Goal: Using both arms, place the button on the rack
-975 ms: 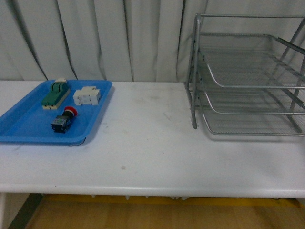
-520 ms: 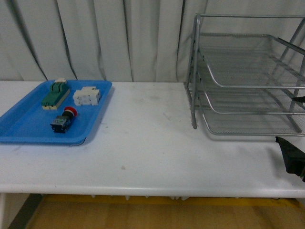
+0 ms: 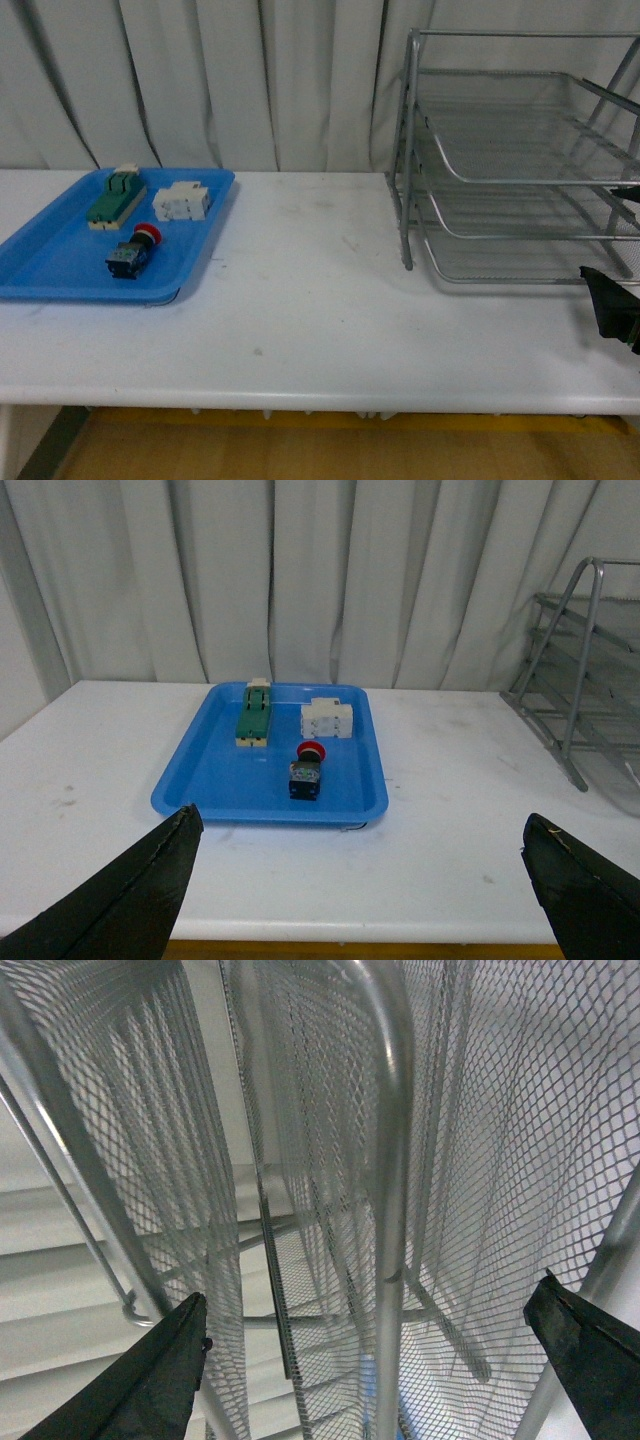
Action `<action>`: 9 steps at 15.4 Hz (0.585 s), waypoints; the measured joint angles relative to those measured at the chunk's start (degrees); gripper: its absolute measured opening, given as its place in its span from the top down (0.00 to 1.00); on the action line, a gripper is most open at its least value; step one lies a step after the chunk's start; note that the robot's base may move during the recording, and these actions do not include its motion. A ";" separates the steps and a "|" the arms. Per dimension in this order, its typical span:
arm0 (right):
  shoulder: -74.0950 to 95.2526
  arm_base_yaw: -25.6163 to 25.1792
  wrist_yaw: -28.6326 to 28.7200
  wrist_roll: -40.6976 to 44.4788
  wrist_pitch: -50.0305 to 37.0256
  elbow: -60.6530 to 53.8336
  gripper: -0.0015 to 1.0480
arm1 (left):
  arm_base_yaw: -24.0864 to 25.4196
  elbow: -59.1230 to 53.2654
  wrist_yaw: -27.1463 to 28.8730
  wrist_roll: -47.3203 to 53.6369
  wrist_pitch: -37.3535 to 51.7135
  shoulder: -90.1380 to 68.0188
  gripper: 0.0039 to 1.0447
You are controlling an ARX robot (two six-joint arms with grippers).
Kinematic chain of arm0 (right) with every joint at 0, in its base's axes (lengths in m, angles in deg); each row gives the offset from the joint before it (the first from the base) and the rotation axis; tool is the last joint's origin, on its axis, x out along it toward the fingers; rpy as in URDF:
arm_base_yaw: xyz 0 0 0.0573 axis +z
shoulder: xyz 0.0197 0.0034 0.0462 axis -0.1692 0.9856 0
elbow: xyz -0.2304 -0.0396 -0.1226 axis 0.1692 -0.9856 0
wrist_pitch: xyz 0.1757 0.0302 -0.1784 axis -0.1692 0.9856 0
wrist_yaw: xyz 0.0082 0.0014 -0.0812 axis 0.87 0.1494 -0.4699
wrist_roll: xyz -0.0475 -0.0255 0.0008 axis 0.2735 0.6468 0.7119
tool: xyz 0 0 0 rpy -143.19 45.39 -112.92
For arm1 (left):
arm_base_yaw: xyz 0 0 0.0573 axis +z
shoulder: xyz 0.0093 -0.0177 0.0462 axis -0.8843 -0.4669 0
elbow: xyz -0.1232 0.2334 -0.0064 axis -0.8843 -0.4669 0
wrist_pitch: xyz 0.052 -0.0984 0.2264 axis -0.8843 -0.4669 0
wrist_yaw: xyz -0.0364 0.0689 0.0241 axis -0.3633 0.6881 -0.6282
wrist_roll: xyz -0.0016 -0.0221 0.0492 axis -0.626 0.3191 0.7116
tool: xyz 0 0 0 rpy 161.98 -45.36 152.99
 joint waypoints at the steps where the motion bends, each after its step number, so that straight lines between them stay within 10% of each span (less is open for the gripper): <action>1: 0.44 -0.20 0.15 0.57 0.09 0.31 0.07 | 0.00 0.00 0.02 0.00 -0.02 0.00 0.06; 3: 0.76 -0.09 0.81 2.10 0.09 0.83 0.14 | 0.00 0.00 0.02 0.00 0.00 0.00 0.06; 9: 3.69 0.22 0.94 7.06 0.46 6.32 0.83 | 0.00 0.00 0.00 0.00 0.00 0.00 0.06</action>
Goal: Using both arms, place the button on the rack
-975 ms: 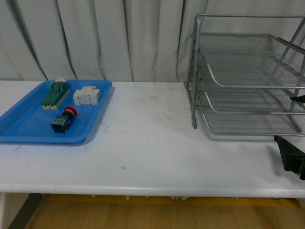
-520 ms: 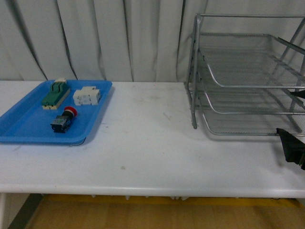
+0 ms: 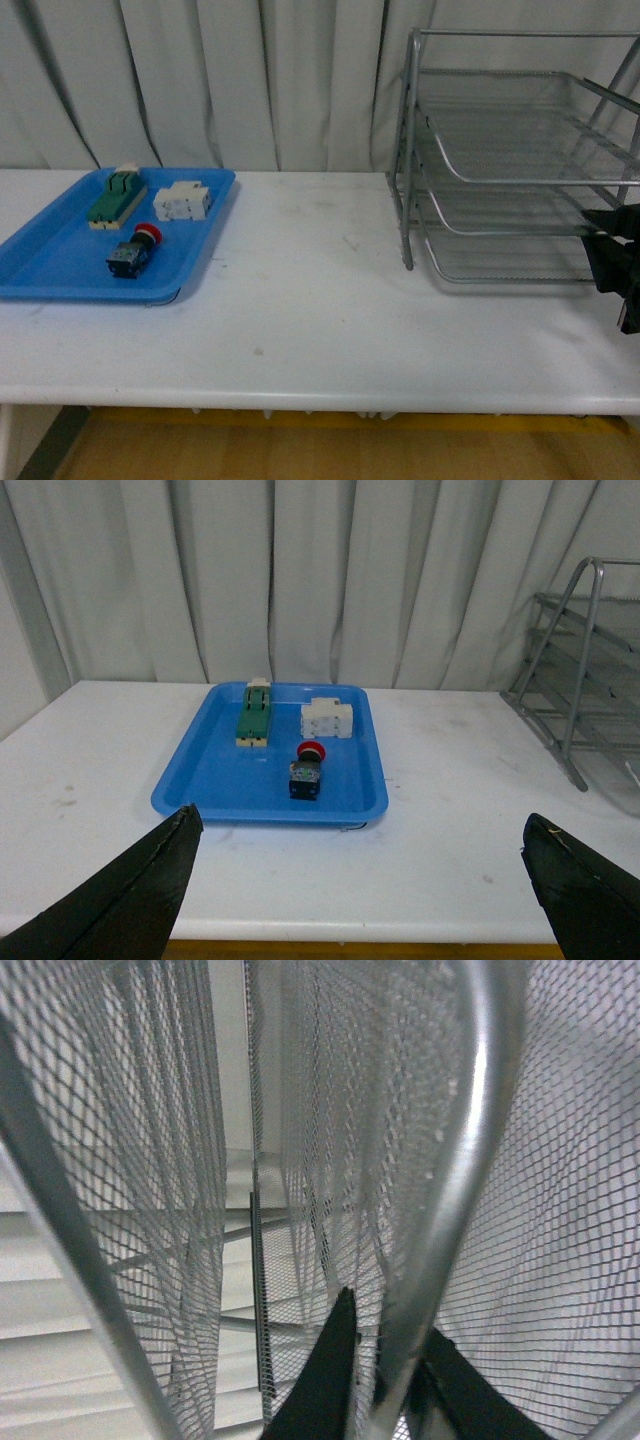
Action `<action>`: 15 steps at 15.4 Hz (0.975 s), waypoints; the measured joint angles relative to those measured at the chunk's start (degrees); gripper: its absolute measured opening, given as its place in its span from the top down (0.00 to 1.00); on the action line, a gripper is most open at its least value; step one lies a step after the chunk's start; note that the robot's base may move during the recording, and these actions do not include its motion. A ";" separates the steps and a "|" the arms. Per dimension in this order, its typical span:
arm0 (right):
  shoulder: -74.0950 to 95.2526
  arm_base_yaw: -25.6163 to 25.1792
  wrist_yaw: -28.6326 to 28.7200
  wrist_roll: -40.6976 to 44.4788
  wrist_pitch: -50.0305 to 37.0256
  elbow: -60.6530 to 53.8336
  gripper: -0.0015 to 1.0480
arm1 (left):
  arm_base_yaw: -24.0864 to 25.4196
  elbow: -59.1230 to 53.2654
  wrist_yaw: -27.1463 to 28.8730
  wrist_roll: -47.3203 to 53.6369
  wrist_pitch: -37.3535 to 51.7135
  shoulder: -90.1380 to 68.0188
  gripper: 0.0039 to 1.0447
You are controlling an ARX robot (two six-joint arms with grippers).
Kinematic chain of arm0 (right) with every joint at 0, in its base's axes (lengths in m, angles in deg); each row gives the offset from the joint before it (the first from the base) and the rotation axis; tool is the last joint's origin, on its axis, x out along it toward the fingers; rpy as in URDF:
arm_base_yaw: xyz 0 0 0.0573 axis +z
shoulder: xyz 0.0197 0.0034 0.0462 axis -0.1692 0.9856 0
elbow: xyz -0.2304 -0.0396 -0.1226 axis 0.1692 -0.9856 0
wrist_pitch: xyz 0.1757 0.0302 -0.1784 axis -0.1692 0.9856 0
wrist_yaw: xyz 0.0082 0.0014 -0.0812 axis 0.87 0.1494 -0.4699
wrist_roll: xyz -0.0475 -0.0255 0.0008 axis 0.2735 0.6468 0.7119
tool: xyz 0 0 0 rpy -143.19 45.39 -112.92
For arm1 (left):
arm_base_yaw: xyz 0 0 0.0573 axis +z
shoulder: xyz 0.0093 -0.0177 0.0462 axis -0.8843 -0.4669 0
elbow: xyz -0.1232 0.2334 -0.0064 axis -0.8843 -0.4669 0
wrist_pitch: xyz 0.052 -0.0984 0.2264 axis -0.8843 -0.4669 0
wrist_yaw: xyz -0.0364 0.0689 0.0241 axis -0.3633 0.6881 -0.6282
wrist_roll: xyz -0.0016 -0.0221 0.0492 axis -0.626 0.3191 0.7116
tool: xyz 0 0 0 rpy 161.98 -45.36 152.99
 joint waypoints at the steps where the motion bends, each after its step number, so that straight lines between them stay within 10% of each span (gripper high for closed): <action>1: 0.37 -0.02 0.00 0.13 0.09 0.00 0.93 | 0.00 0.00 0.02 0.00 0.00 0.00 0.06; 15: -11.52 -0.31 0.02 4.48 -3.02 -28.00 0.96 | 0.00 0.00 0.02 0.00 0.00 0.00 0.06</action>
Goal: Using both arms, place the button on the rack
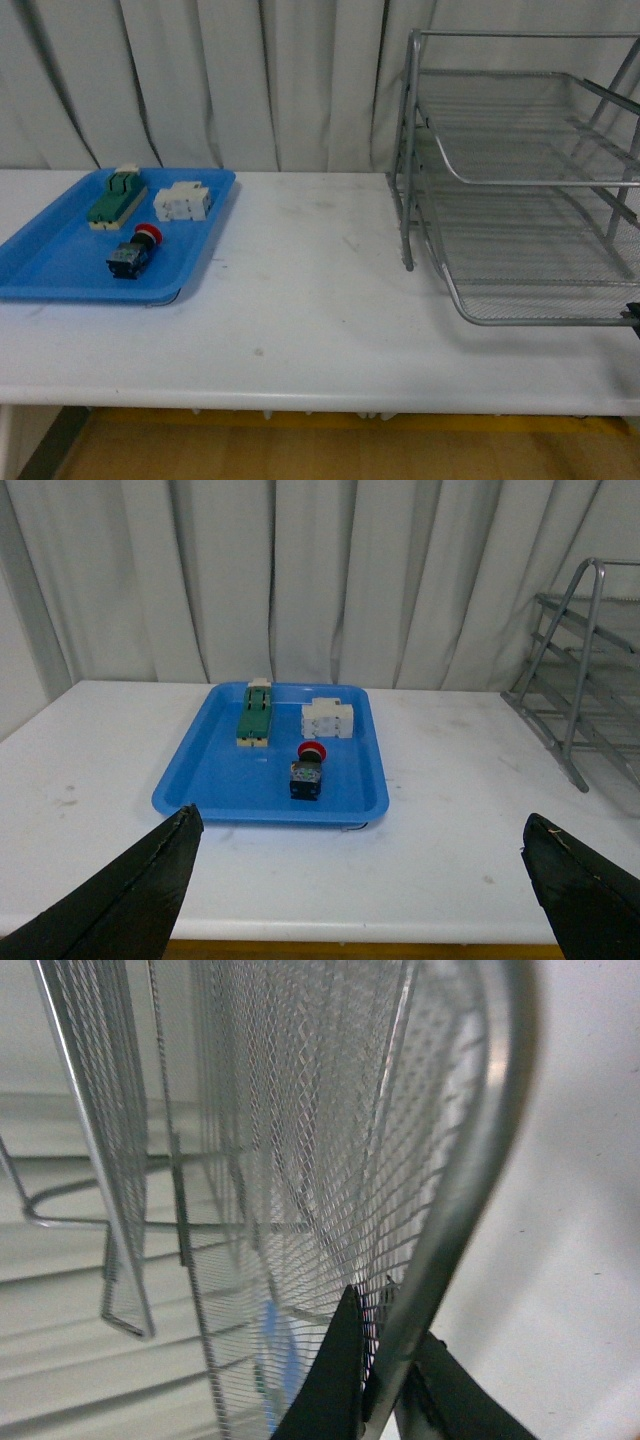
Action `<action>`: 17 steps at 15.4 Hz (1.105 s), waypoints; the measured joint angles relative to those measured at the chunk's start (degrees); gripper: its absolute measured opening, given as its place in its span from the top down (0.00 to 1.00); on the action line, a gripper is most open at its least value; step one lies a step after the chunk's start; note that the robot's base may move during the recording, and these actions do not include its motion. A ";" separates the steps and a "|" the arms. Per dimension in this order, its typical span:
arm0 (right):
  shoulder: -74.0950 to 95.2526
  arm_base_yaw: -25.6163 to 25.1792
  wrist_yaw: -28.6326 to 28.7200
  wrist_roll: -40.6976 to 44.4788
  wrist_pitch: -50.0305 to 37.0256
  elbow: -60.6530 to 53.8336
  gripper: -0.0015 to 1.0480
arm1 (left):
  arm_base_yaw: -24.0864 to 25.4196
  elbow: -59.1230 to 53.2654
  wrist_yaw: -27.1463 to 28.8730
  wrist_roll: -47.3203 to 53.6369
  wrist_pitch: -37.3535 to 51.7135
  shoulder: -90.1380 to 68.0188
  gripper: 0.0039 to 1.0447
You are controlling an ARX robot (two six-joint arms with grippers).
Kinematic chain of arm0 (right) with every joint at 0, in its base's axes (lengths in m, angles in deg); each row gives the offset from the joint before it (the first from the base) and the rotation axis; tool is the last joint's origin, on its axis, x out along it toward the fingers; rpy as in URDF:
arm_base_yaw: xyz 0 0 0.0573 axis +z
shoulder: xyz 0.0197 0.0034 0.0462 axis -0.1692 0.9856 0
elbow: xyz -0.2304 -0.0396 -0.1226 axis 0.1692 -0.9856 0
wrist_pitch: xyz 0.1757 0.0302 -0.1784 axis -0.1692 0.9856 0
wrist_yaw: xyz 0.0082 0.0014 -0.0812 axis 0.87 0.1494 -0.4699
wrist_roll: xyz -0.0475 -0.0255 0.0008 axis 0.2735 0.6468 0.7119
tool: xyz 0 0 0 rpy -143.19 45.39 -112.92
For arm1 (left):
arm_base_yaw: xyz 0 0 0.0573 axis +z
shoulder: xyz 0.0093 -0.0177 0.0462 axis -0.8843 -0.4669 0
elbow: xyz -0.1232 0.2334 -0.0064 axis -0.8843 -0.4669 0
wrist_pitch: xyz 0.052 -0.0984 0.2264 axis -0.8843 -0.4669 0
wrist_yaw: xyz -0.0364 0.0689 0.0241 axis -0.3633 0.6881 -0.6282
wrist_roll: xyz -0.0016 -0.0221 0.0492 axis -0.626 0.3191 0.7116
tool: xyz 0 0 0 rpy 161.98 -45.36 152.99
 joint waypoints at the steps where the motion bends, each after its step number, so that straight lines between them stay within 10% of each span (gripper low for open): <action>1: -0.24 -0.11 -0.04 2.97 0.79 -0.15 0.87 | 0.00 0.00 0.00 0.00 -0.02 0.00 0.06; 9: -6.40 -2.73 2.23 6.84 2.51 -4.24 0.06 | 0.00 0.00 0.00 0.00 0.00 0.00 0.06; 13: -18.82 -2.62 3.37 7.80 3.10 -13.55 0.09 | 0.00 0.00 0.00 0.00 -0.02 0.00 0.06; 17: -67.56 -1.05 -6.19 63.69 27.98 -25.42 0.58 | 0.00 0.00 0.00 0.00 -0.02 0.00 0.06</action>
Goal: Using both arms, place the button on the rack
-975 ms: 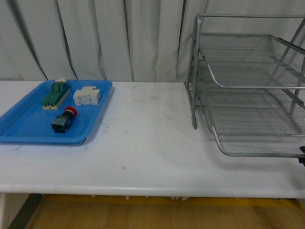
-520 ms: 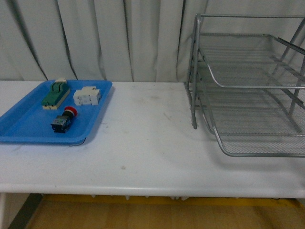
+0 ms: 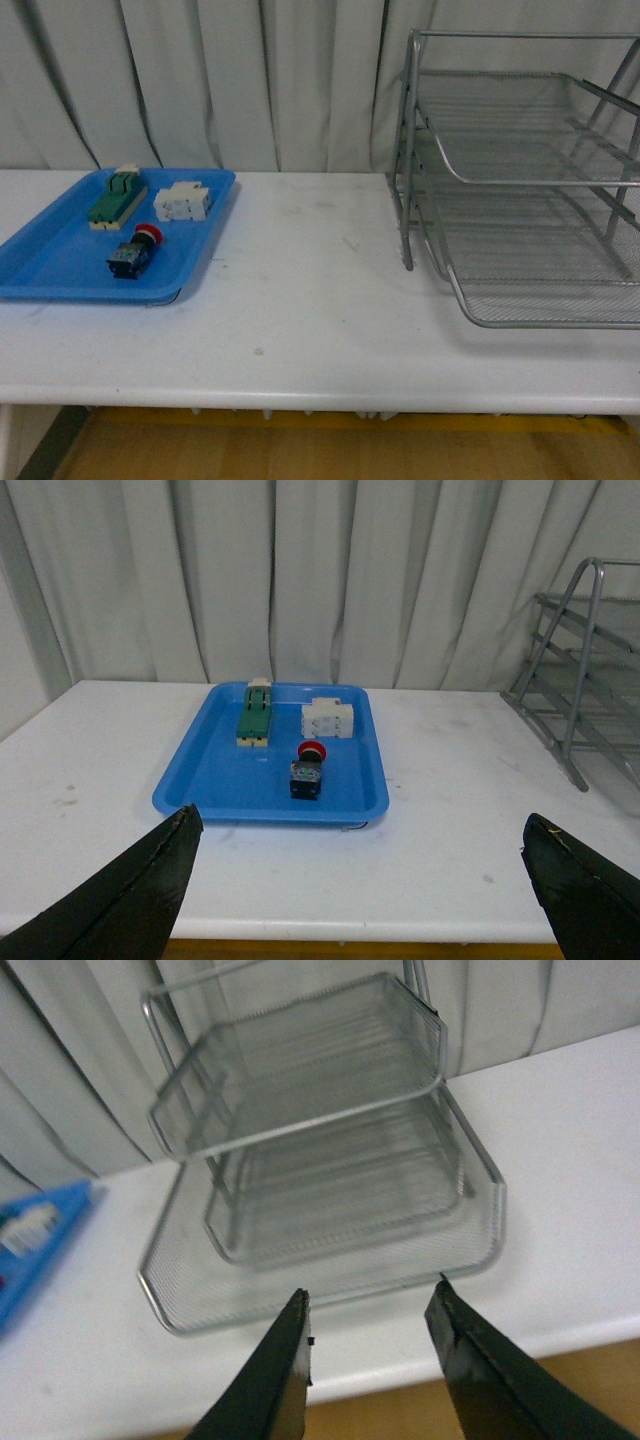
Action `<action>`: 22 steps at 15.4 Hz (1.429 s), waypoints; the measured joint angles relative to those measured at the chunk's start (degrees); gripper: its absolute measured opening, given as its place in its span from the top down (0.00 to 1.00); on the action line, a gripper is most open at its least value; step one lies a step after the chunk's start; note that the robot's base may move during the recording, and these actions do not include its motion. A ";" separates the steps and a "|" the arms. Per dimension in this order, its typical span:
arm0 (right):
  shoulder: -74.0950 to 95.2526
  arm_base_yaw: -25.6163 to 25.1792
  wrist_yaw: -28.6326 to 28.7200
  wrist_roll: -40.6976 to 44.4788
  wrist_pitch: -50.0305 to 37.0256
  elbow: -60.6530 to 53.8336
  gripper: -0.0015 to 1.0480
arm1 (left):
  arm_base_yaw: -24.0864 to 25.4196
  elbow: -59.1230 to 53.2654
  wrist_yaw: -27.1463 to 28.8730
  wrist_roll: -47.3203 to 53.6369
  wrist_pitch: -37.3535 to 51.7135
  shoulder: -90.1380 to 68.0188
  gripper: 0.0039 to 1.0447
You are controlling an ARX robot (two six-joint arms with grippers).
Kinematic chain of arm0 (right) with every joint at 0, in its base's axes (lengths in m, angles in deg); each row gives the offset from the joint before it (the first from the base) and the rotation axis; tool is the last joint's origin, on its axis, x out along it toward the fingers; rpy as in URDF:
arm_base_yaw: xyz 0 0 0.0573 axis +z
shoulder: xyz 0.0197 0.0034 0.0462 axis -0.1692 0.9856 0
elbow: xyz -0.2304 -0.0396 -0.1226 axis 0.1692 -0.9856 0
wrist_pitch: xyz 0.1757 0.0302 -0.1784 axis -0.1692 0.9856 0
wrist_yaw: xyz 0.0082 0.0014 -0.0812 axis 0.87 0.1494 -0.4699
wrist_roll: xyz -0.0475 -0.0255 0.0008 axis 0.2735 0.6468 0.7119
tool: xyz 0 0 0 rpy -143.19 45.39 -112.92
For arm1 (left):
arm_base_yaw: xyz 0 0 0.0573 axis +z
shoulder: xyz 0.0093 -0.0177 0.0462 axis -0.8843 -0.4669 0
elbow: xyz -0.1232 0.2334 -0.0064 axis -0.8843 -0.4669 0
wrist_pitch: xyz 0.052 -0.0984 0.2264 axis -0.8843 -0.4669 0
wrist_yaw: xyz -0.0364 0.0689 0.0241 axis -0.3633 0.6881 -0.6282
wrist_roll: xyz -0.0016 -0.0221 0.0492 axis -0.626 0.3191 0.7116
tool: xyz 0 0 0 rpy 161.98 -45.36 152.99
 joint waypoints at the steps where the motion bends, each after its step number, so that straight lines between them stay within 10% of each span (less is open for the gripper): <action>1: -19.15 -1.29 0.11 11.10 16.06 -1.53 0.80 | 0.00 0.00 -0.04 0.00 0.00 0.00 0.06; 3: -34.23 1.77 -3.04 14.51 26.29 -1.53 0.98 | 0.00 0.00 0.00 0.00 0.02 0.00 0.06; 17: -56.11 6.95 -7.56 15.80 48.46 -1.49 0.98 | 0.00 0.00 0.00 0.00 0.00 0.00 0.06; 22: -56.08 6.95 -7.56 15.85 48.50 -1.49 0.48 | 0.00 0.00 0.00 0.00 0.02 0.00 0.06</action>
